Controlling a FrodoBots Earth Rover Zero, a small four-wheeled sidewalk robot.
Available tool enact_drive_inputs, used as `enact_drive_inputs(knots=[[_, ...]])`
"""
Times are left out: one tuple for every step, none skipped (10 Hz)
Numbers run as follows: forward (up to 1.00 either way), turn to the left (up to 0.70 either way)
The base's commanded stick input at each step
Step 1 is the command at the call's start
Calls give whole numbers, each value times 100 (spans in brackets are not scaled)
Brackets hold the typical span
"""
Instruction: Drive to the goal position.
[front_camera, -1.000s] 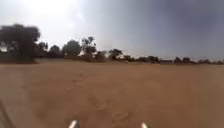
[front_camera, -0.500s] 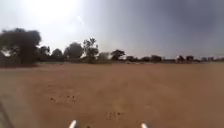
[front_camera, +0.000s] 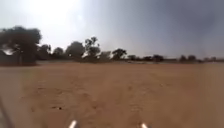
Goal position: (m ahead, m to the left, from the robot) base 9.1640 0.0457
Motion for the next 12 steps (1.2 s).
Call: enact_drive_inputs(knots=[[100,0],[100,0],[100,0],[100,0],[100,0],[100,0],[100,0],[100,0],[100,0],[100,-27],[100,-26],[100,-4]])
